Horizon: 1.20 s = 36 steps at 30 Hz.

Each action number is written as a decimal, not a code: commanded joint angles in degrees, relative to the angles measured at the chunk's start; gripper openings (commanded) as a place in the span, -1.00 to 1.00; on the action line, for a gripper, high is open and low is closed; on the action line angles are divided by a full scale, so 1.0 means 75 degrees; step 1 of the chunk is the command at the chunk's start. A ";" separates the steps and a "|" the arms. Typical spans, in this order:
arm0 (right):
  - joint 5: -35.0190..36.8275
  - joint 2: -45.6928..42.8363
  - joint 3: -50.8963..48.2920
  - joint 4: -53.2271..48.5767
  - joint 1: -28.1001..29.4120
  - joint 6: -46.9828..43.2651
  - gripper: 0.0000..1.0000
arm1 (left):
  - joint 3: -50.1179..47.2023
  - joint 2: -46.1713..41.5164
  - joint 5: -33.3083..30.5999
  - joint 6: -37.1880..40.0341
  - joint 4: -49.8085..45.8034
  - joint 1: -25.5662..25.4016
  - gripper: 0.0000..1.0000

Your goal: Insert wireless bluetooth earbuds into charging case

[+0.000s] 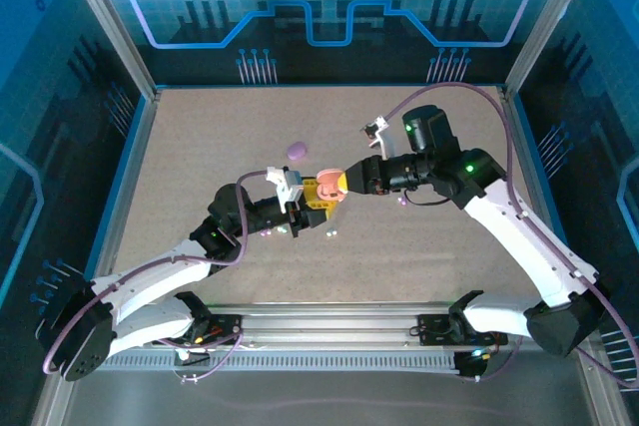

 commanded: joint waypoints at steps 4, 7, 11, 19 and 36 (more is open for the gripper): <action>-0.0152 0.0132 0.0087 0.0185 0.0141 0.0069 -0.58 | 0.0324 0.0048 0.0243 -0.0141 0.0407 -0.0067 -0.36; -0.0045 0.0178 0.0049 0.0080 0.0141 0.0005 -0.57 | 0.0334 0.0052 0.0237 -0.0168 0.0419 -0.0070 -0.36; 0.0182 0.0227 0.0106 -0.0221 0.0141 -0.0152 -0.56 | 0.0315 0.0022 0.0198 -0.0173 0.0446 -0.0069 -0.36; 0.0391 0.0272 0.0167 -0.0465 0.0158 -0.0226 -0.46 | 0.0334 0.0027 0.0179 -0.0187 0.0496 -0.0089 -0.35; 0.0664 0.0119 0.0335 -0.0557 0.0200 -0.0164 -0.24 | 0.0310 0.0053 0.0165 -0.0183 0.0501 -0.0122 -0.36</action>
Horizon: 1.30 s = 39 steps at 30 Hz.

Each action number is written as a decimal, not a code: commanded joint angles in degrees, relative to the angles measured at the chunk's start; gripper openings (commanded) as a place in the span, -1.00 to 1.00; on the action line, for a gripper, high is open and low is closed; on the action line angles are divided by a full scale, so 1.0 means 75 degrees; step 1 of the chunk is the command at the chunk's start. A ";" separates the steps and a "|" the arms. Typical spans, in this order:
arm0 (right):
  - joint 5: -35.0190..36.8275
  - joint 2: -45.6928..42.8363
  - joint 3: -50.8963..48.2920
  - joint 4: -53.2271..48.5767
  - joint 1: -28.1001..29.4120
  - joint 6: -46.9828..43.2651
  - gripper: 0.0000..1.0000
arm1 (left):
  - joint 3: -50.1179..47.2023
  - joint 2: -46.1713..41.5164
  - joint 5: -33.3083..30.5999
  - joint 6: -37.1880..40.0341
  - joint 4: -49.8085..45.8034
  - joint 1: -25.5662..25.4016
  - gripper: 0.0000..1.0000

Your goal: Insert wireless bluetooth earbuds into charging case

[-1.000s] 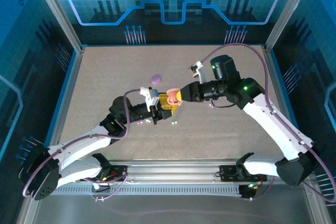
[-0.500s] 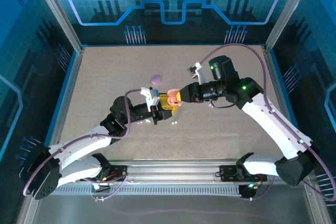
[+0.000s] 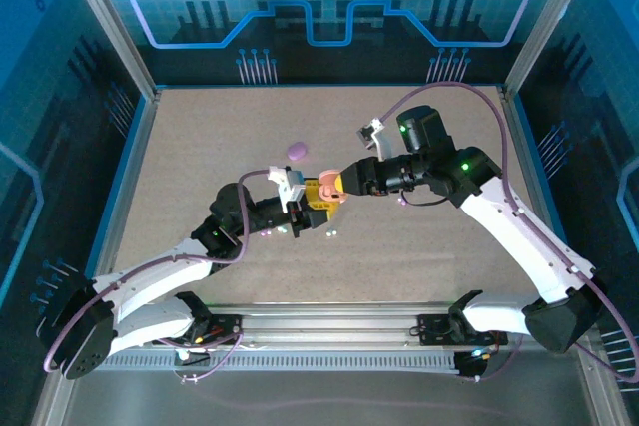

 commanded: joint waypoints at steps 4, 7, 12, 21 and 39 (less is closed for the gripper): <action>0.0334 -0.0101 0.0217 -0.0277 0.0068 -0.0052 -0.21 | 0.0243 -0.0022 0.0104 -0.0059 0.0538 -0.0073 -0.36; 0.0266 -0.0161 0.0187 -0.0190 0.0075 -0.0027 -0.20 | 0.0258 -0.0012 0.0098 -0.0054 0.0540 -0.0073 -0.36; 0.0151 -0.0218 0.0171 -0.0023 0.0083 0.0043 -0.20 | 0.0256 -0.0020 0.0094 -0.0057 0.0534 -0.0077 -0.36; 0.0637 -0.0735 0.0018 0.0183 0.0054 0.0041 -0.15 | 0.0255 -0.0042 0.0059 -0.0032 0.0520 -0.0088 -0.36; 0.0306 -0.1084 -0.0922 0.2252 -0.0866 0.2743 0.28 | 0.0500 0.0084 0.0311 0.0349 0.0316 -0.0378 -0.35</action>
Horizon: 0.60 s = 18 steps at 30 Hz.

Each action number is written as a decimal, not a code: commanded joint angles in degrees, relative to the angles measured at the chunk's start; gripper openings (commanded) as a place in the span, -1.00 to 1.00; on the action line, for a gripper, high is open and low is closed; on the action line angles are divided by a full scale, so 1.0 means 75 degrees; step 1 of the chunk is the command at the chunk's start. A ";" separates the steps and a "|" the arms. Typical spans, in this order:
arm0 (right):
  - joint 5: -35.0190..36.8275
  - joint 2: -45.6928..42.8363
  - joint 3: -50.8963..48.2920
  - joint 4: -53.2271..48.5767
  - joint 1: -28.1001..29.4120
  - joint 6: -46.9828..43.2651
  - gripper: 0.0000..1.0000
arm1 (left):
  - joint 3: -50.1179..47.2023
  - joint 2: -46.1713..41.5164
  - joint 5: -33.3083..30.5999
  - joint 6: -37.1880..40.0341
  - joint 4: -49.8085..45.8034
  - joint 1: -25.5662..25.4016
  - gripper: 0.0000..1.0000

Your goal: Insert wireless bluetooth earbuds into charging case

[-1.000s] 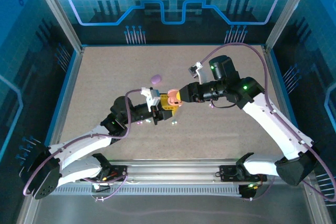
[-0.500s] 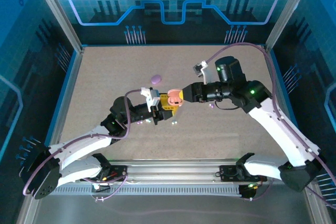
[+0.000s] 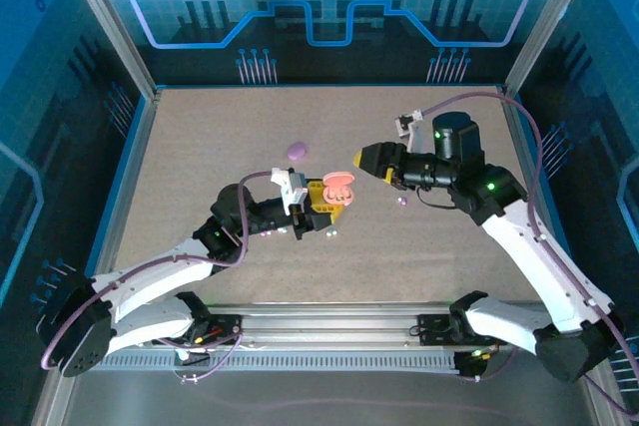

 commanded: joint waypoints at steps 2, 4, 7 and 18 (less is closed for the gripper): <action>-0.0312 0.0236 0.0390 0.0256 0.0044 0.0443 0.29 | 0.0323 0.0050 0.0213 0.0256 0.0144 -0.0084 -0.35; -0.0342 0.0390 0.0488 0.0044 0.0098 0.0392 0.30 | 0.0346 0.0067 0.0181 0.0269 0.0133 -0.0102 -0.35; -0.0415 0.0625 0.0691 -0.0474 0.0216 0.0064 0.29 | 0.0358 0.0055 0.0083 0.0280 0.0155 -0.0112 -0.35; -0.0845 0.0618 0.0588 -0.1030 0.0383 -0.0552 0.25 | 0.0325 0.0048 -0.0187 0.0239 0.0262 -0.0109 -0.35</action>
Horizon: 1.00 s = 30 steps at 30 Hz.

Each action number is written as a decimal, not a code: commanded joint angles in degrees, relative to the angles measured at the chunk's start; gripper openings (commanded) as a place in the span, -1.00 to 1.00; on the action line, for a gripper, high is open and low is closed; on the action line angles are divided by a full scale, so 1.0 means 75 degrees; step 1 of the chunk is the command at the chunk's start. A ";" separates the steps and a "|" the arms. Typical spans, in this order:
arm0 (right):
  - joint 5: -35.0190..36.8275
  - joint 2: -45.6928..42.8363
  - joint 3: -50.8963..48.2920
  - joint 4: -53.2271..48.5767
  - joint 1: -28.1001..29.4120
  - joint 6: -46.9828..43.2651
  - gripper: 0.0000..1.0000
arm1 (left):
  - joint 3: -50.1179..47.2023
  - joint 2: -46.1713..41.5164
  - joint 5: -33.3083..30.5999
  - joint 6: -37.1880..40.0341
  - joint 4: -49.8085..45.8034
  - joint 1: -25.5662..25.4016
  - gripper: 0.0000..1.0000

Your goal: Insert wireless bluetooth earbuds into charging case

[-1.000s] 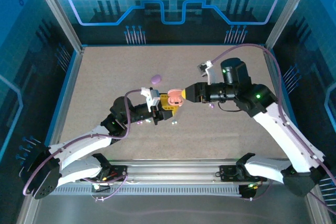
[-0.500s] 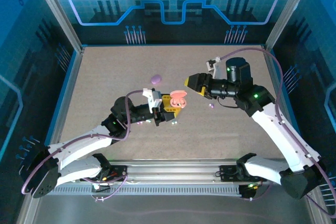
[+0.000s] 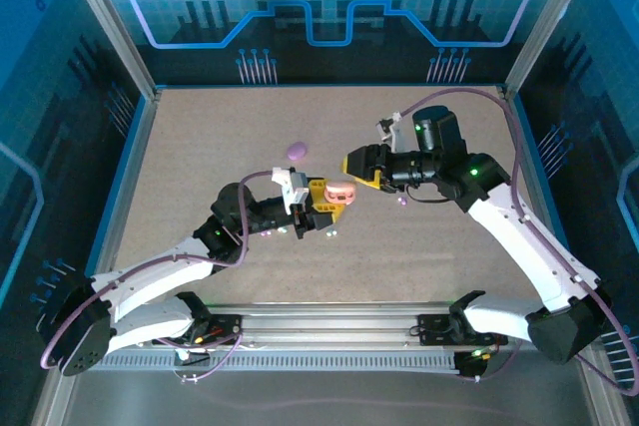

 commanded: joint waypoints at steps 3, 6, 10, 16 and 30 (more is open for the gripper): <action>-0.0435 -0.0275 -0.0103 -0.0158 0.0063 -0.0256 0.25 | 0.0195 0.0017 -0.0152 0.0099 0.0328 -0.0069 -0.35; -0.0859 -0.0385 -0.0367 0.0158 0.0051 -0.0128 0.23 | 0.0205 0.0022 -0.0153 0.0054 0.0404 -0.0076 -0.34; -0.1493 -0.0473 -0.0732 0.0620 0.0053 0.0125 0.16 | 0.0195 0.0031 -0.0226 -0.0028 0.0588 -0.0069 -0.34; -0.2384 -0.0477 -0.1134 0.1403 0.0108 0.0468 0.01 | 0.0195 0.0096 -0.0218 -0.0167 0.0805 -0.0071 -0.34; -0.3055 -0.0293 -0.1260 0.1809 0.0239 0.0499 -0.05 | 0.0101 0.0113 -0.0543 -0.0157 0.0981 -0.0071 -0.34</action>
